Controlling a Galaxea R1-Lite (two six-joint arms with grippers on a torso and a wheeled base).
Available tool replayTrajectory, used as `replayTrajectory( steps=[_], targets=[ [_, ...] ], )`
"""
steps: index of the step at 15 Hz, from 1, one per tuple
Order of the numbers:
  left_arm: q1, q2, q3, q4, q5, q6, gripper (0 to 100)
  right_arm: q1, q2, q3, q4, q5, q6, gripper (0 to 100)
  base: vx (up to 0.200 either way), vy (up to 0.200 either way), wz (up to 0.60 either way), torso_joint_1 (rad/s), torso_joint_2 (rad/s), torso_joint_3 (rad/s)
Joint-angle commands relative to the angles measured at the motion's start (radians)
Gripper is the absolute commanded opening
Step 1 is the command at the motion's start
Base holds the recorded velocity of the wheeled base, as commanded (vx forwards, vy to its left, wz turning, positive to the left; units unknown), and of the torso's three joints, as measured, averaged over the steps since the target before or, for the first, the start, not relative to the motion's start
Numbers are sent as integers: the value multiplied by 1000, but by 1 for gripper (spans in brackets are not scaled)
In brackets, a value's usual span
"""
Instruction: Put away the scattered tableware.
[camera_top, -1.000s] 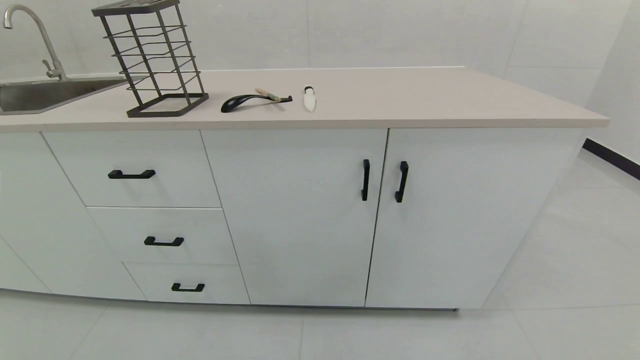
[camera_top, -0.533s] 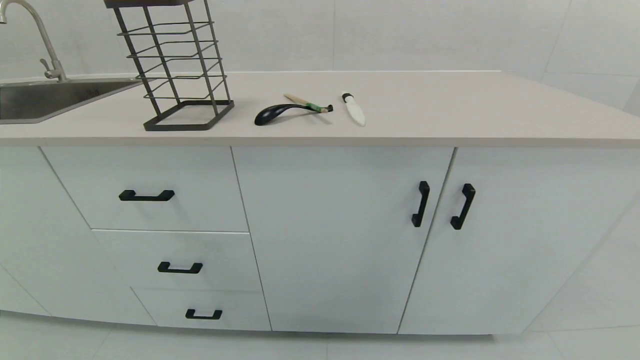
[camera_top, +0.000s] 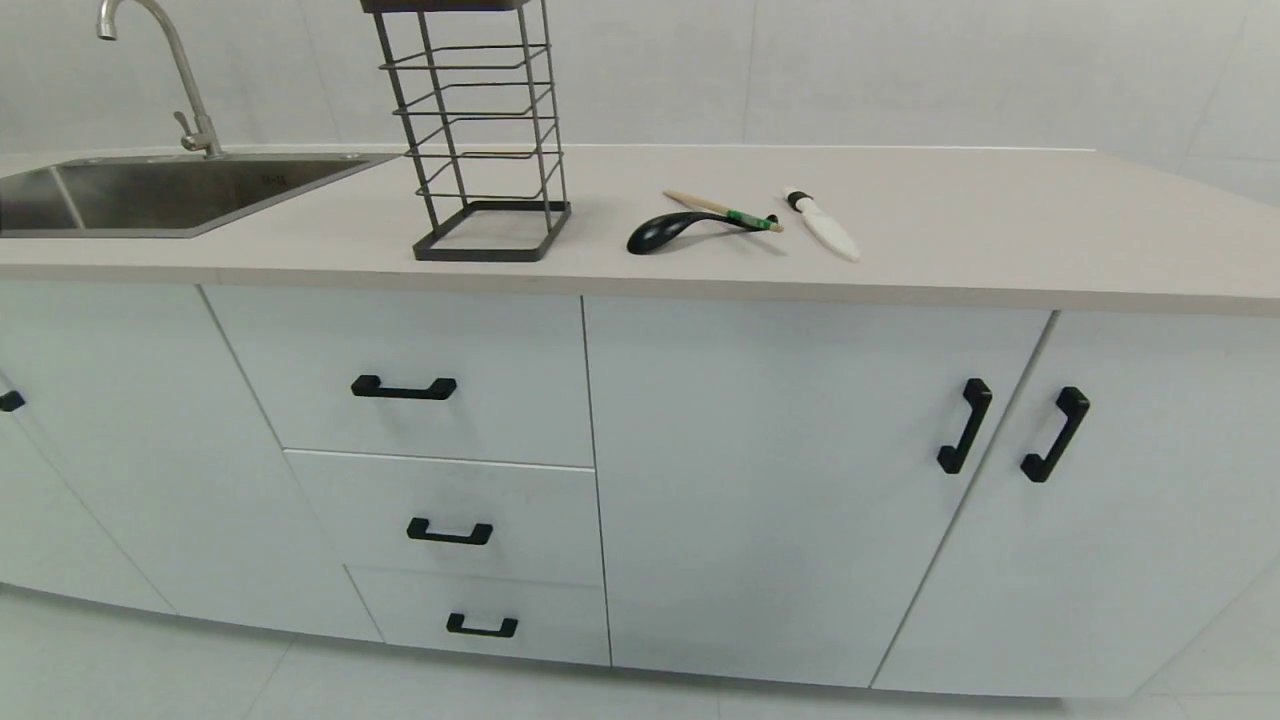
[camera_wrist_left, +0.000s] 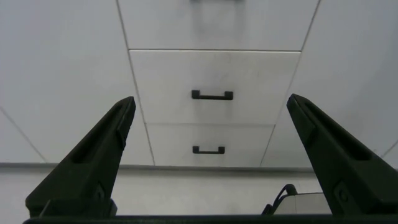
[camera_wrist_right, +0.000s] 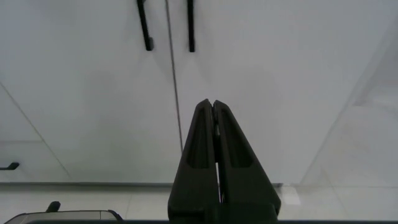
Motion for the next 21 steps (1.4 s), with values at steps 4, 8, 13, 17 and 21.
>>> replayTrajectory(
  steps=[4, 8, 13, 17, 21],
  targets=[
    [0, 1, 0, 0, 0, 0, 100, 0, 3, 0, -1, -2, 0, 0, 0, 0, 0, 0, 0, 0],
    [0, 1, 0, 0, 0, 0, 100, 0, 3, 0, 0, -2, 2, 0, 0, 0, 300, 1, 2, 4],
    [0, 1, 0, 0, 11, -3, 100, -1, 3, 0, -1, -2, 2, 0, 0, 0, 120, 0, 2, 1],
    [0, 1, 0, 0, 11, -2, 100, -1, 3, 0, 0, -2, 2, 0, 150, 150, 0, 1, 3, 3],
    [0, 1, 0, 0, 9, 1, 100, 0, 3, 0, 0, -2, 2, 0, 0, 0, 0, 0, 0, 0]
  ],
)
